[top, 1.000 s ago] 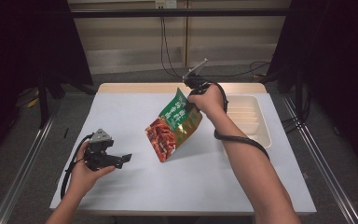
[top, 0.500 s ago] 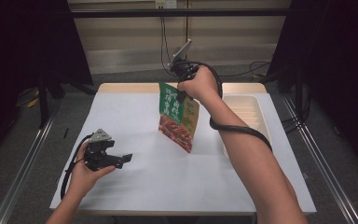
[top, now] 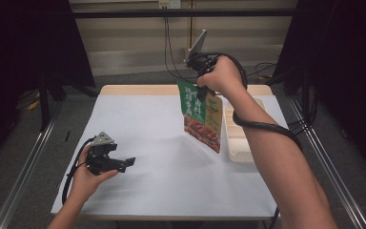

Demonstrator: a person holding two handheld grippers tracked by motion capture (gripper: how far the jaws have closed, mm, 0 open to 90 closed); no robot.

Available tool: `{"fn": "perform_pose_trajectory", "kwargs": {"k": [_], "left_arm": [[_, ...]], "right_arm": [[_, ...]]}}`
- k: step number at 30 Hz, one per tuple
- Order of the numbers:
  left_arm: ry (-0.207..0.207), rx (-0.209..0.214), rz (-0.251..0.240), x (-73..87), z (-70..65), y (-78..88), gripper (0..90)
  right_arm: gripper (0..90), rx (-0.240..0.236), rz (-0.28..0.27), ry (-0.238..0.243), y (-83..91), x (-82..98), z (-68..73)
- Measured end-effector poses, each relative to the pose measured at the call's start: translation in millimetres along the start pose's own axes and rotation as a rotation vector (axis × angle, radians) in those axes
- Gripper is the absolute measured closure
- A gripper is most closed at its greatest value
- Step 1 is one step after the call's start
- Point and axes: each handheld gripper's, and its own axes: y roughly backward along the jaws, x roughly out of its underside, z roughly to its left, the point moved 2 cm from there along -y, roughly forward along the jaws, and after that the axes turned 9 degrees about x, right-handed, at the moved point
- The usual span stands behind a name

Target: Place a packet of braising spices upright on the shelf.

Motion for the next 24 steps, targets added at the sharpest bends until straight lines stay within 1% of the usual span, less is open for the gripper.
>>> {"fn": "perform_pose_trajectory", "kwargs": {"k": [2,4,5,6,9,12,15,16,17,20,22,23,24], "left_arm": [[0.0,-0.001,0.002,0.2,0.1,-0.1,5.9],[-0.007,0.007,0.014,0.4,0.3,0.0,5.9],[-0.008,0.008,0.014,0.5,0.1,-0.3,5.9],[-0.01,0.005,0.018,0.5,0.0,-0.2,5.8],[-0.004,0.003,0.005,0.4,-1.0,-0.5,5.9],[-0.013,0.004,0.012,0.2,0.1,1.0,5.9],[-0.013,0.003,0.014,0.3,0.3,0.9,5.9],[-0.013,0.003,0.016,0.4,0.1,0.6,5.9],[-0.012,0.0,0.015,0.5,-0.3,0.3,5.9],[-0.008,0.007,0.008,0.4,-1.5,-0.5,5.9],[-0.021,0.001,0.017,0.3,-1.0,0.7,5.9],[-0.012,-0.002,0.007,0.3,-1.5,0.3,5.9],[-0.012,-0.005,0.007,0.4,-1.4,0.3,5.9]], "right_arm": [[90.0,0.0,0.0,0.003,3.6,2.1,-3.1],[90.0,-0.001,0.001,0.005,6.4,4.2,-6.1],[90.0,0.0,-0.004,0.015,7.2,5.1,-7.4],[90.0,-0.007,-0.003,0.013,8.4,5.8,-7.6],[90.0,-0.01,-0.003,0.035,11.6,6.9,-9.8],[90.0,-0.01,-0.001,0.039,15.3,8.5,-13.1],[90.0,-0.013,-0.013,0.038,18.2,11.0,-18.4],[90.0,-0.01,-0.012,0.031,19.6,11.9,-19.7],[90.0,-0.015,-0.021,0.036,20.0,12.5,-21.0],[90.0,-0.017,-0.022,0.029,22.0,14.0,-23.1],[90.0,-0.012,-0.024,0.033,23.4,14.5,-25.5],[90.0,-0.014,-0.027,0.038,24.4,14.7,-27.1],[90.0,-0.01,-0.026,0.034,25.6,15.1,-28.2]]}}
